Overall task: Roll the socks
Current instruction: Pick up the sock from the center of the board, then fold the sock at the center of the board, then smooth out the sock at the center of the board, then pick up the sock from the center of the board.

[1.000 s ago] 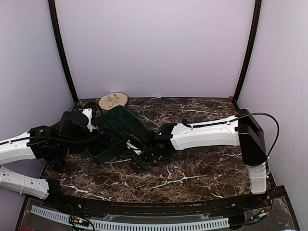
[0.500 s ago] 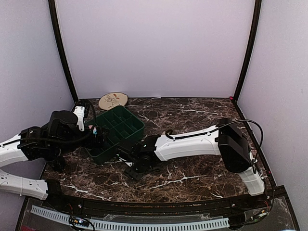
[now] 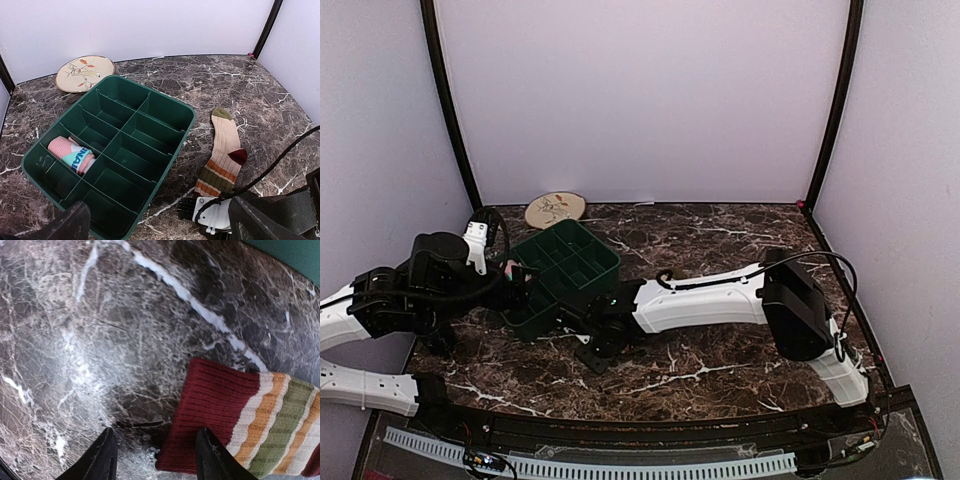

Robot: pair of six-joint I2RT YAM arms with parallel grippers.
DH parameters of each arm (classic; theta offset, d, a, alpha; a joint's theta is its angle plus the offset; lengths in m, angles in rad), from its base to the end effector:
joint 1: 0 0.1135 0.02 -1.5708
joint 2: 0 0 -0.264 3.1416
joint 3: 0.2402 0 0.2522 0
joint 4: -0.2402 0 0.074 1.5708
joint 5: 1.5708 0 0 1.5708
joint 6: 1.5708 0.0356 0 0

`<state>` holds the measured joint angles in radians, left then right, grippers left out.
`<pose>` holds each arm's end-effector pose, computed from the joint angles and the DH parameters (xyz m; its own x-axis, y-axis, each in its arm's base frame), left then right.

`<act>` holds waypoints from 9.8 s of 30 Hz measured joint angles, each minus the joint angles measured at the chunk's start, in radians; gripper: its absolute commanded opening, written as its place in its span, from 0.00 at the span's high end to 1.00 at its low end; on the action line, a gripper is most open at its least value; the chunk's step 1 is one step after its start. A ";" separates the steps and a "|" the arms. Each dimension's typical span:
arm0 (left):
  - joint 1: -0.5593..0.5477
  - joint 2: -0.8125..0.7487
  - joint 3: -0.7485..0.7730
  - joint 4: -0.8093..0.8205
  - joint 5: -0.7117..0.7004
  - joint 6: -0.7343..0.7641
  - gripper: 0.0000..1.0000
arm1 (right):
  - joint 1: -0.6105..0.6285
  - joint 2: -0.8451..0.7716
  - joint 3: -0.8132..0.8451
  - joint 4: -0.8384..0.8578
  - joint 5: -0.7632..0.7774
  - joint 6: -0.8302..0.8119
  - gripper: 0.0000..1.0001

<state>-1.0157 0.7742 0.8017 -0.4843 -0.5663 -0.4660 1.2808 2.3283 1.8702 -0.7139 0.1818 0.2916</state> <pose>0.1047 -0.1326 0.3189 -0.4159 -0.0488 -0.9081 0.3096 0.9313 -0.1918 0.1463 0.4677 0.1503 -0.5176 -0.7456 -0.4198 -0.8077 0.5877 -0.0480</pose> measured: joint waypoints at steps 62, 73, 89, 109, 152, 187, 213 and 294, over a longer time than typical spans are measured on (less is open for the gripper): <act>0.000 0.141 -0.025 0.111 -0.003 0.145 0.01 | -0.209 -0.193 -0.093 0.032 -0.668 0.095 1.00; 0.000 0.303 -0.015 0.209 0.010 0.188 0.01 | -0.352 -0.281 -0.174 0.054 -0.682 0.065 1.00; 0.000 0.478 0.038 0.309 0.086 0.212 0.01 | -0.459 -0.371 -0.284 0.045 -0.673 0.000 1.00; -0.038 0.773 0.114 0.414 0.209 0.235 0.02 | -0.505 -0.329 -0.322 0.061 -0.636 -0.059 1.00; -0.061 1.036 0.222 0.254 0.164 0.064 0.06 | -0.636 -0.304 -0.419 0.238 -0.545 0.011 0.66; -0.061 1.038 0.243 0.196 0.225 0.009 0.10 | -0.433 -0.214 -0.896 1.403 -0.873 0.862 1.00; -0.060 1.075 0.289 0.158 0.296 -0.044 0.14 | -0.543 -0.122 -0.726 1.202 -0.850 0.635 0.99; -0.031 0.305 0.020 0.278 0.021 0.207 0.01 | 0.096 -0.534 -0.655 0.266 0.275 -0.012 0.27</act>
<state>-1.0470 1.0790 0.8219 -0.2058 -0.5453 -0.2592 1.3769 1.7939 1.2156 -0.4477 0.4568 0.2798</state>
